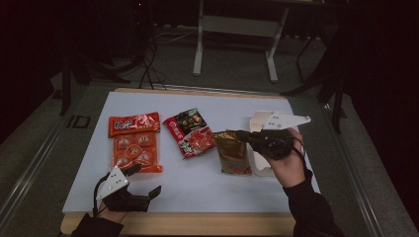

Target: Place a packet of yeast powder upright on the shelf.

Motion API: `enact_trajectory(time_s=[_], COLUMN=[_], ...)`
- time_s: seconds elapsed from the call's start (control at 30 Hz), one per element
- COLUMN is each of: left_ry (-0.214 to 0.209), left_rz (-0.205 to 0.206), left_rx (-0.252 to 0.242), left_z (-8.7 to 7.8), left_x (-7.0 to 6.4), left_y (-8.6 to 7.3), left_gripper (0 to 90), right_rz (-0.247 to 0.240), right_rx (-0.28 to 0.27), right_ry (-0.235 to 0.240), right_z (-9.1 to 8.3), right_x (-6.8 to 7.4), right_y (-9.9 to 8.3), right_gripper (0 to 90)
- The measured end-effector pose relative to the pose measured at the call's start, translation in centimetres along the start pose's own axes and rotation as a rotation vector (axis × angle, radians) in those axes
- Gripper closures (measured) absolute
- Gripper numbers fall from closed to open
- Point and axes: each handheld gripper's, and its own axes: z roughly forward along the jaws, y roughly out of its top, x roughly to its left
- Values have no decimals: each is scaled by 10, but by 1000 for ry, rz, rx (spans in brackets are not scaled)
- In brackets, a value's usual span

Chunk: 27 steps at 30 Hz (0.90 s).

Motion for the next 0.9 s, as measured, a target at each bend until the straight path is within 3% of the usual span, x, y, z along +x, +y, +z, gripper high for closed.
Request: enact_trajectory(time_s=[0.17, 0.5, 0.9], left_ry=[1, 7, 22], left_rz=[-3, -1, -6], left_rx=[3, 15, 16], left_z=[0, 1, -3], left_x=[0, 0, 0], left_y=[-1, -2, -4], left_gripper=[8, 8, 8], right_rz=[17, 63, 108], right_rx=[-28, -62, -101], right_ry=[-18, -106, -170], right_z=[-7, -19, -32], right_x=[-15, -55, -101], right_y=[7, 14, 14], right_gripper=[900, 900, 900])
